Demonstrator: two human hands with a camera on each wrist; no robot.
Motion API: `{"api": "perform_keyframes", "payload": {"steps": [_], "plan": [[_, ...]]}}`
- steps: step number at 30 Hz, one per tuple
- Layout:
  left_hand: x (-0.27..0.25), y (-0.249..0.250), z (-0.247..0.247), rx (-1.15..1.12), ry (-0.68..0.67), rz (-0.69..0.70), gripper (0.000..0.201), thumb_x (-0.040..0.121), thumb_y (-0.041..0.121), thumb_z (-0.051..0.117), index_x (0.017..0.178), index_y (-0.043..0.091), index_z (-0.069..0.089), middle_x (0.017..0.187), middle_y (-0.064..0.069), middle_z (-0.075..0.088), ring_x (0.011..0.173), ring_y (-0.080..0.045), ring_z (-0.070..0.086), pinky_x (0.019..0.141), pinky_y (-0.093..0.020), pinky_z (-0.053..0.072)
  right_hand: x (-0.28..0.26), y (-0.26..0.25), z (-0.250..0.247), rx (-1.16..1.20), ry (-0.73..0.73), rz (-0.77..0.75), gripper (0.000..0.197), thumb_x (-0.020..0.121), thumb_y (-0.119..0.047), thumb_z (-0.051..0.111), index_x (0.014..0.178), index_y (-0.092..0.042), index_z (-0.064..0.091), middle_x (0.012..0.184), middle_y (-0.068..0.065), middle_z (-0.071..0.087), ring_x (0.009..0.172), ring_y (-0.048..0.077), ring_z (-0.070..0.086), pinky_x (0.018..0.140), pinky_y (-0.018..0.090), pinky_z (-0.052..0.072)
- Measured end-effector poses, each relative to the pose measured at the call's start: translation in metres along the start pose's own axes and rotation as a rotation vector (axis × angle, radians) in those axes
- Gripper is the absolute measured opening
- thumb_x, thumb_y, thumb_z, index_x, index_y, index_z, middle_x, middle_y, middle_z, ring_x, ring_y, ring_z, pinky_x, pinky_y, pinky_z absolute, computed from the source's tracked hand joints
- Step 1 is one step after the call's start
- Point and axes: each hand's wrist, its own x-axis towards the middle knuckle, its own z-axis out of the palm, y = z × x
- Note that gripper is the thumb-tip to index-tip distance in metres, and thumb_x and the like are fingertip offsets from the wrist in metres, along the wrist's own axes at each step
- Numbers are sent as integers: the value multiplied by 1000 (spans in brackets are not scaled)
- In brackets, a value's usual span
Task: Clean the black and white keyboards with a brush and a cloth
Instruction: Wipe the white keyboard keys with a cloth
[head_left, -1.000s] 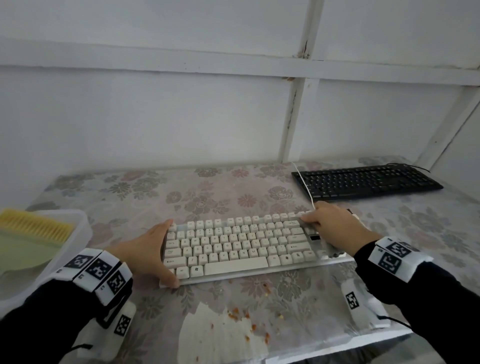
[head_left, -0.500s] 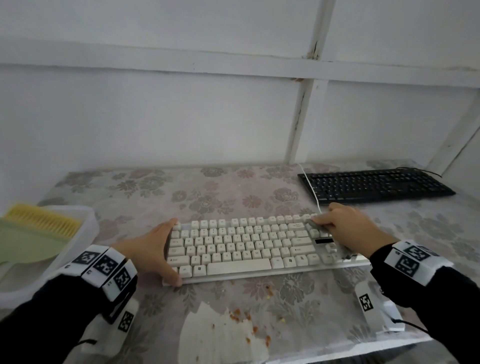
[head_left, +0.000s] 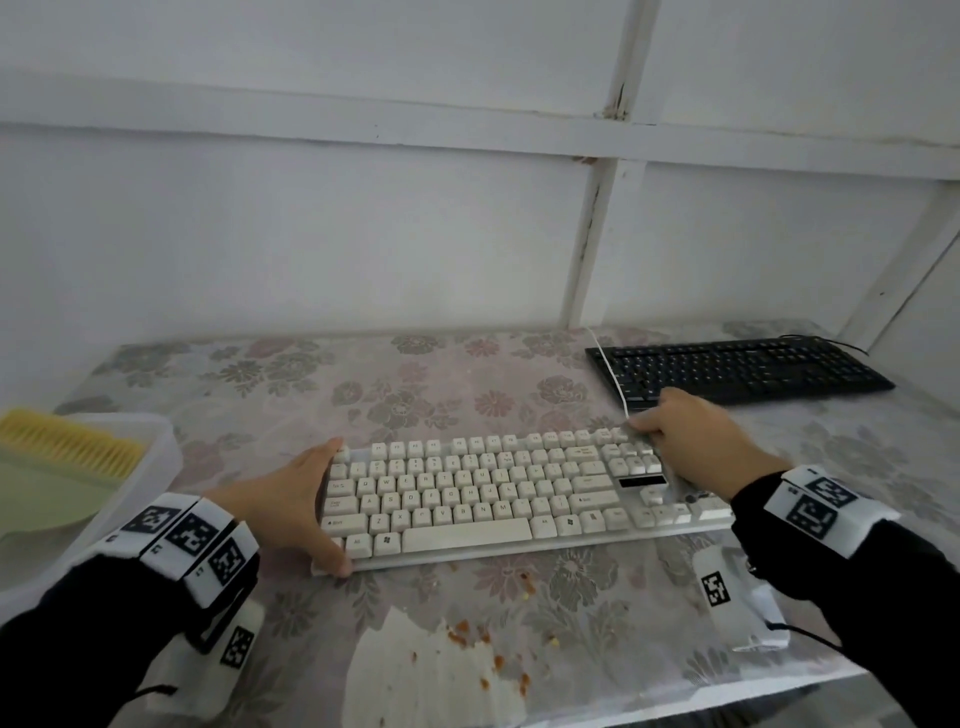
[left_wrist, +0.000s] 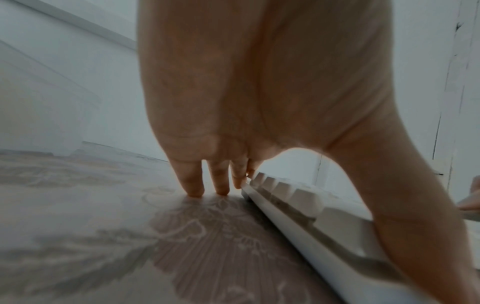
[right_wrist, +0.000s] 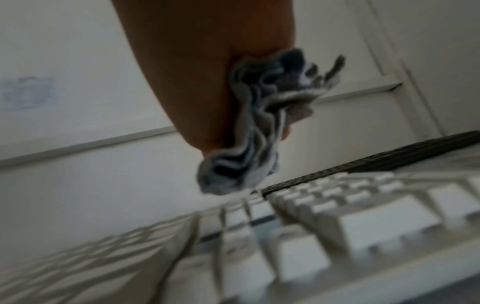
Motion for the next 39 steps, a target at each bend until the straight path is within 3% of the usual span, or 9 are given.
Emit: {"api": "perform_keyframes", "payload": {"steps": [2, 7, 14, 18, 21, 24, 29, 34, 39], "plan": [[0, -1, 0, -10, 1, 5, 176, 4, 79, 69, 150, 22, -11, 156, 3, 10, 140, -16, 21, 115, -30, 21, -2, -15, 7, 35, -5, -83, 23, 97, -27, 47, 102, -34, 69, 78, -11, 34, 73, 15, 48, 55, 20, 29], [0, -3, 1, -17, 7, 17, 174, 7, 78, 70, 150, 23, -11, 156, 5, 10, 139, -14, 21, 115, -29, 21, -3, -6, 15, -16, 6, -83, 21, 97, -22, 46, 89, -26, 66, 79, -7, 34, 71, 15, 47, 54, 21, 31], [2, -4, 1, -9, 5, 14, 174, 7, 79, 70, 150, 22, -11, 156, 5, 9, 139, -14, 20, 115, -29, 20, -3, 25, 4, -76, -51, 81, 24, 96, -26, 48, 100, -29, 71, 88, -2, 41, 79, 20, 54, 66, 28, 40], [2, -4, 1, -6, 3, 9, 176, 5, 80, 70, 150, 21, -12, 157, 5, 6, 142, -14, 17, 116, -31, 18, -3, 10, 8, 53, 15, -32, 25, 98, -36, 46, 107, -34, 69, 82, -5, 40, 76, 19, 53, 61, 26, 38], [2, -3, 1, -6, 6, 5, 177, 4, 80, 69, 150, 22, -12, 157, 5, 6, 142, -14, 17, 116, -31, 19, -11, -2, 17, 17, 15, -92, 25, 98, -29, 43, 109, -33, 65, 79, -9, 34, 75, 15, 47, 58, 24, 33], [2, -2, 1, -10, 7, 6, 178, 3, 81, 68, 150, 21, -12, 157, 4, 6, 142, -14, 17, 116, -30, 19, -12, 10, 16, -48, -4, -4, 25, 95, -17, 45, 107, -26, 64, 84, -3, 34, 77, 17, 46, 55, 24, 35], [3, -3, 1, -11, 5, 12, 179, 2, 81, 68, 150, 21, -12, 157, 4, 5, 142, -15, 16, 116, -30, 18, -12, 43, 6, -109, -14, 164, 24, 98, -26, 47, 109, -30, 68, 84, -5, 34, 77, 18, 46, 66, 28, 40], [3, -3, 2, -8, 11, 14, 179, 2, 82, 68, 150, 20, -12, 157, 4, 5, 142, -14, 16, 117, -31, 18, -12, 41, 10, 15, 4, 22, 28, 100, -29, 43, 114, -38, 65, 78, -9, 32, 68, 10, 43, 52, 18, 25], [4, -4, 2, -15, 20, 22, 180, 1, 83, 67, 150, 20, -11, 157, 4, 7, 141, -14, 17, 116, -30, 20, -16, 47, 20, -49, 24, 41, 32, 98, -23, 43, 114, -42, 63, 77, -10, 33, 75, 15, 44, 54, 20, 28]]}}
